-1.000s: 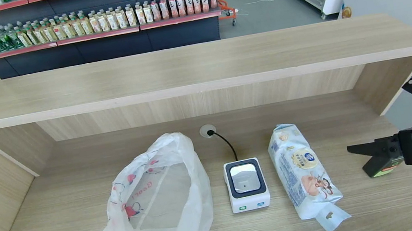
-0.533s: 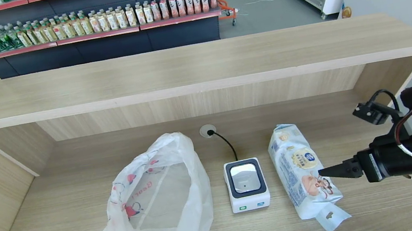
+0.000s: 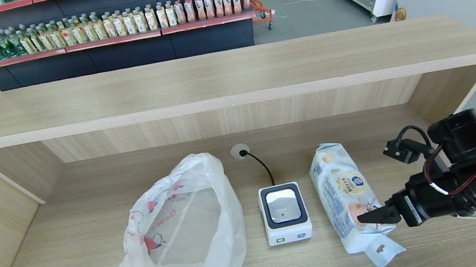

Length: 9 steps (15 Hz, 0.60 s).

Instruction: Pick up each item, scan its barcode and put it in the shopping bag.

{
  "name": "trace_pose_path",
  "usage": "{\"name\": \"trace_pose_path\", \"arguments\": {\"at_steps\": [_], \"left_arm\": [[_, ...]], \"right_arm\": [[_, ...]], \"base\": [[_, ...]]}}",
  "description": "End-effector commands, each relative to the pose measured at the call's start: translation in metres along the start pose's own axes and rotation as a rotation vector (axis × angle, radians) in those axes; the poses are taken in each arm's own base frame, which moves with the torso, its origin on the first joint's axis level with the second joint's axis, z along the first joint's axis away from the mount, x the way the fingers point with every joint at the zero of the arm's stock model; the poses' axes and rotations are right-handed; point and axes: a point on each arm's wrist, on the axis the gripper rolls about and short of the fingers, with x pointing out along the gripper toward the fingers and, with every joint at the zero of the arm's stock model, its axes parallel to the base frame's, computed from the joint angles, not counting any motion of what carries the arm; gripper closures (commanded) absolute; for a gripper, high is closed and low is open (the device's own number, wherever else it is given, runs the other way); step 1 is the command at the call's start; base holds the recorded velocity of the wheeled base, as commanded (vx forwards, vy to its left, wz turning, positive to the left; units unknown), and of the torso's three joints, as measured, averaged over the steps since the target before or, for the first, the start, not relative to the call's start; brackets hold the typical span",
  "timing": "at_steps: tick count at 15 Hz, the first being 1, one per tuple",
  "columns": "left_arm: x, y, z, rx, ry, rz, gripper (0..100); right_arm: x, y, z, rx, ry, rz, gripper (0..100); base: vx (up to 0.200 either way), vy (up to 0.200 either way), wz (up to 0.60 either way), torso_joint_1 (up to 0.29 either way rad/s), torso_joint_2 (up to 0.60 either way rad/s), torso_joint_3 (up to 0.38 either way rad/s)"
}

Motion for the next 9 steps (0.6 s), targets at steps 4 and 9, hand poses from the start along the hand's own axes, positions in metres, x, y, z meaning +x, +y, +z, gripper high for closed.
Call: {"name": "trace_pose_path", "arguments": {"at_steps": [4, 9], "left_arm": [[0.0, 0.0, 0.0, 0.0, 0.0, 0.001, 0], [0.0, 0.0, 0.0, 0.0, 0.0, 0.001, 0]], "right_arm": [[0.027, -0.006, -0.004, -0.016, -0.01, 0.056, 0], [0.048, -0.014, -0.011, -0.06, -0.024, 0.072, 0]], "base": [[0.0, 0.0, 0.0, 0.0, 0.0, 0.0], [0.0, 0.0, 0.0, 0.0, 0.0, 0.0]]}}
